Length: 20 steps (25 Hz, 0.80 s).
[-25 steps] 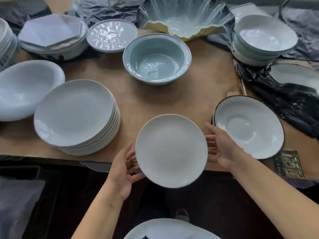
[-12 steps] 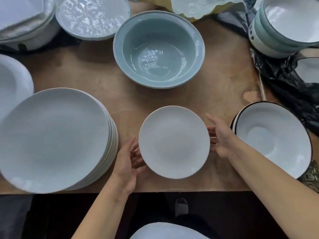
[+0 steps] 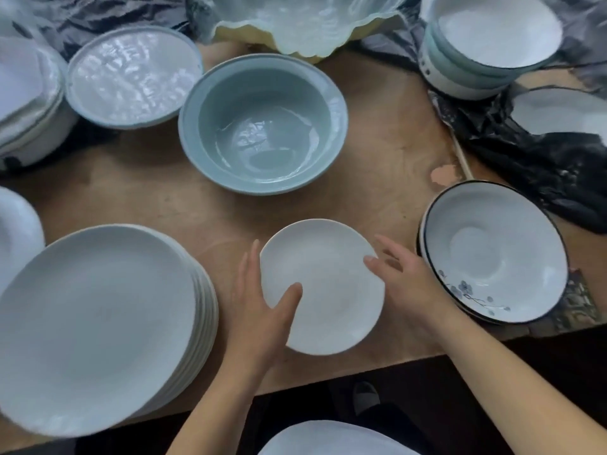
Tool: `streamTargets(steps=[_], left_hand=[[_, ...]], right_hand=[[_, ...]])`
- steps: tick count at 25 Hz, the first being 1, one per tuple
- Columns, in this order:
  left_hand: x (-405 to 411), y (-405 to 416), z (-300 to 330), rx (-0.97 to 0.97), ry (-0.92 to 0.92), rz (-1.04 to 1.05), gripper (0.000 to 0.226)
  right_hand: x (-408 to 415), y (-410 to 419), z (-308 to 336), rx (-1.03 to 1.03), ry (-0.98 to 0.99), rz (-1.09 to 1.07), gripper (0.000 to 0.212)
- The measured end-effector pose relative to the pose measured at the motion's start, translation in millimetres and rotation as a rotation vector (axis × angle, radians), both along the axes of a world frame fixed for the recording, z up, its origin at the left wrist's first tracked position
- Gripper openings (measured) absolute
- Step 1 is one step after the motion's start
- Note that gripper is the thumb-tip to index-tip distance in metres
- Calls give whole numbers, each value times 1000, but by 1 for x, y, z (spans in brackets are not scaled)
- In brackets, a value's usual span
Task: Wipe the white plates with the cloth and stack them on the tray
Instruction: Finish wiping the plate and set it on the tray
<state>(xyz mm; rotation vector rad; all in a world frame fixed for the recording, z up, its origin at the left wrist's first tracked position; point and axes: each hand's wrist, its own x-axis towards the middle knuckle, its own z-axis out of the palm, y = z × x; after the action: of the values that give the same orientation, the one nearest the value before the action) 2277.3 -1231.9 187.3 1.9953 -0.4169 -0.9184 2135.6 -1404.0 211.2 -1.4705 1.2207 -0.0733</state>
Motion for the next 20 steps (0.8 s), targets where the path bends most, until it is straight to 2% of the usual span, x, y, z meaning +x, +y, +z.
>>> streamTargets(steps=[3,7,10,15,20], left_hand=[[-7,-38,23,22,-343,-296,82],[-50,-92,49,-125,-463,-672,76],[-110,-119,68,-224,-516,-918,76],[-293,-92,89,-414,-602,-1414,87],[-468,36,75,-507,-521,-1959,79]], right_hand=[[-46,14,28,-314,76,108,61],[-143,32,54,-571,239,-54,63],[-227,65,63,-659,362,-275,65],[-385,213,52,-613,560,-795,66],[-489,408,22,-390,653,-1307,72]])
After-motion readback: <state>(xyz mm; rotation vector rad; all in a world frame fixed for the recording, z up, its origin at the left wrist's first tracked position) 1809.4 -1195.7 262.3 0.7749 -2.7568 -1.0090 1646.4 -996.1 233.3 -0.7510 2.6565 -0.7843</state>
